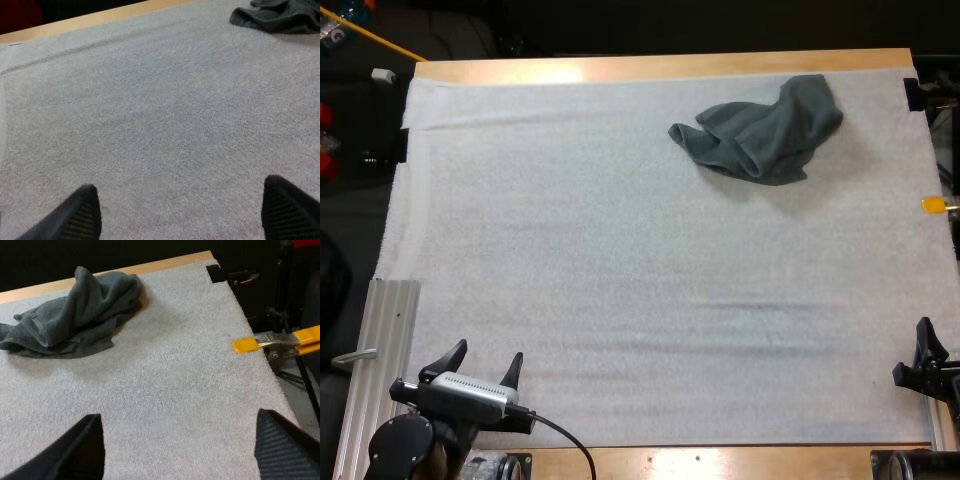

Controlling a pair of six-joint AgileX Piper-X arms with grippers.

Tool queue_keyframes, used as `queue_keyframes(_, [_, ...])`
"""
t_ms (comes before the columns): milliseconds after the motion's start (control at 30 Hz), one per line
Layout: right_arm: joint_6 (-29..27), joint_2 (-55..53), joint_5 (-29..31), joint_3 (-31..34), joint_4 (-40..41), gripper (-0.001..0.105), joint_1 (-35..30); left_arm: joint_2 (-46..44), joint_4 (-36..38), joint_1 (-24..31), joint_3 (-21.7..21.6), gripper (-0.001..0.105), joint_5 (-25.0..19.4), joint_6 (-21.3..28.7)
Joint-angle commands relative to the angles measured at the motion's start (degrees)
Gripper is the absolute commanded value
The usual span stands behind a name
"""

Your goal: Pick towel from pile, fold and stack

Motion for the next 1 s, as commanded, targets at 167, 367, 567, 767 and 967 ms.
queue_keyframes(167, [-0.18, -1.96, -0.23, -2.50, 2.52, 0.062, 0.03, -6.26, -0.70, -0.21, -0.18, 0.069, 1.04, -0.30])
queue_keyframes(367, [-0.18, -1.96, -1.38, -7.54, 5.29, 0.062, 0.03, -1.68, -0.74, -1.76, -3.11, 0.070, 5.21, -0.30])
queue_keyframes(567, [-0.18, 0.50, -7.74, -12.36, 11.00, 0.062, 0.03, 4.22, -0.83, -6.34, -8.53, 0.070, 6.36, -0.30])
queue_keyframes(767, [-0.18, 6.25, -17.28, -17.81, 15.11, 0.062, 0.03, 10.72, -0.83, -10.85, -14.85, 0.070, 9.60, -0.30])
queue_keyframes(967, [-0.18, 12.98, -25.50, -25.16, 19.01, 0.062, 0.03, 15.71, -0.83, -15.66, -20.94, 0.070, 11.56, -0.30])
